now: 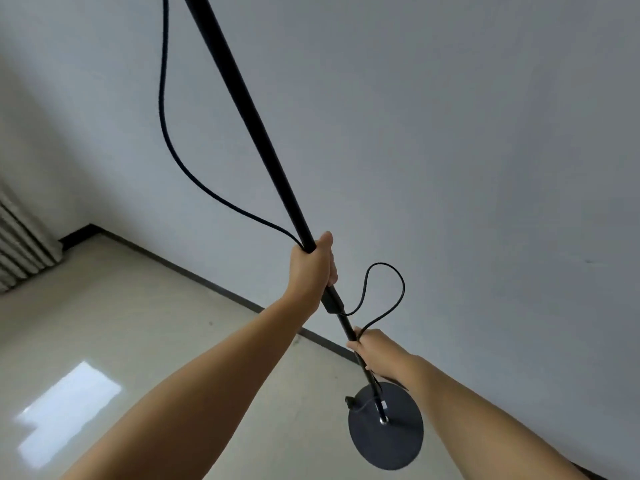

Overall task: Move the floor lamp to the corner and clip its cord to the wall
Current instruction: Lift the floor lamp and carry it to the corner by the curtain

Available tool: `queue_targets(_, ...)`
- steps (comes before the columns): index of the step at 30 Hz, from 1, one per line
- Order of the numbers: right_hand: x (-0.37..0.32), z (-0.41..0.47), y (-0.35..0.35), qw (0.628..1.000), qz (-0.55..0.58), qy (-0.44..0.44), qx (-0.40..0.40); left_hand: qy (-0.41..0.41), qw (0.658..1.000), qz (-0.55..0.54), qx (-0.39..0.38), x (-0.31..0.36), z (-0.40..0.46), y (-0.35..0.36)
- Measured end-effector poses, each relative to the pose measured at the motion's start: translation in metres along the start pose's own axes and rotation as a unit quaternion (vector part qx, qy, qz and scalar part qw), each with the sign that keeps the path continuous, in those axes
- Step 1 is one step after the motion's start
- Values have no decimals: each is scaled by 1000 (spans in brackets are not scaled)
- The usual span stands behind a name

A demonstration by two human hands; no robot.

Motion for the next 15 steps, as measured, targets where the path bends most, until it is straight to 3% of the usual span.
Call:
queue_targets(12,-322,170,153,976,-88,-160,-119,49,983,23,177,122,109,-327)
queue_targets(15,-393,228,190,973,-45,-169,-150,59,974,49,214,143,152,-406)
Point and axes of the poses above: each hand's wrist, its own z-axis towards the middle knuckle, its own y-axis out of the palm, x = y × z, the point moved 10 cm from there along z, towards the middle knuckle, and after that the axes turned 1 degree about z, right-handed, at the moved point
